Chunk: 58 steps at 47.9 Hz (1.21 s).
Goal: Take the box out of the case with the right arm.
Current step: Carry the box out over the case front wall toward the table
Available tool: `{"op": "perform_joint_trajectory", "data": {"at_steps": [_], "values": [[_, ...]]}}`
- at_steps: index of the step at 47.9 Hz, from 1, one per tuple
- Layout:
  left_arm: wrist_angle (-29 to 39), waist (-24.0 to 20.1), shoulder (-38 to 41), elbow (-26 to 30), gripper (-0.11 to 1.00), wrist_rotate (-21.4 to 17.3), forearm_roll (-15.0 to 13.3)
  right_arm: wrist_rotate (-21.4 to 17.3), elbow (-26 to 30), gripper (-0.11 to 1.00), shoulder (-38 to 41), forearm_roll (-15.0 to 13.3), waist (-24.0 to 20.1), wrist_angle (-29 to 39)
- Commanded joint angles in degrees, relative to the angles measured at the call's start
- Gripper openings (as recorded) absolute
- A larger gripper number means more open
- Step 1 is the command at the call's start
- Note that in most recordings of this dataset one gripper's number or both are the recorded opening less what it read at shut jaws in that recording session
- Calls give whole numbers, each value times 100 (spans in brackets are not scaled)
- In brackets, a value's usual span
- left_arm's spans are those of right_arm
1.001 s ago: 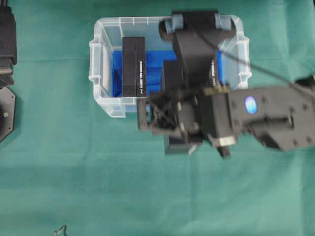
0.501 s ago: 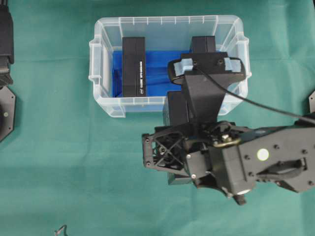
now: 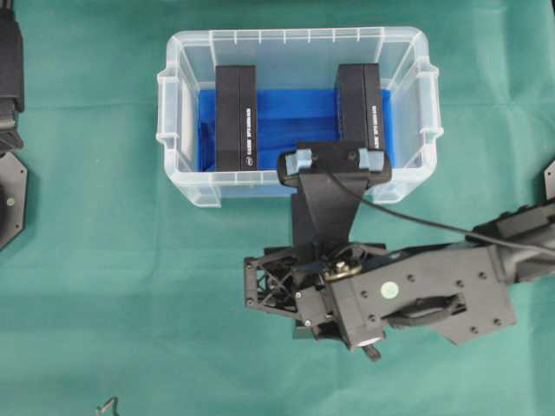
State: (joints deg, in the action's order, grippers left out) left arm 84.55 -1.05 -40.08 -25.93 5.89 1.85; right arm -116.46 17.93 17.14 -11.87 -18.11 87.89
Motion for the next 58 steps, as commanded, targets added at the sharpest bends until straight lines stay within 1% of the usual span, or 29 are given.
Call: {"op": "perform_joint_trajectory", "data": {"at_steps": [1,8,13,20,43,46,49,52,54,58], "values": [[-35,-18,-9,132,0,0,9,-114,-211,65,-149,44,-35,-272],[-26,-18,0,123,0,0,9,-229,-729,65,-132,255,-35,-932],[-26,-18,0,123,0,0,9,-290,-1090,65,-88,281,-35,-1485],[-35,-18,0,123,0,0,18,-334,-1345,65,-9,299,-35,-1916],[-35,-18,26,132,0,-9,18,-334,-1441,65,0,308,-26,-1960],[-44,-18,26,132,0,-9,26,-334,-1433,72,9,299,-26,-1960],[-70,-18,26,132,0,-9,26,-334,-1433,82,9,299,-26,-1969],[-97,-18,26,132,0,-9,26,-334,-1441,88,9,299,-18,-1978],[-105,-18,26,132,0,-9,26,-334,-1441,91,0,308,-18,-1978],[-105,-26,26,132,0,-9,35,-334,-1433,91,0,308,-9,-1978]]}}
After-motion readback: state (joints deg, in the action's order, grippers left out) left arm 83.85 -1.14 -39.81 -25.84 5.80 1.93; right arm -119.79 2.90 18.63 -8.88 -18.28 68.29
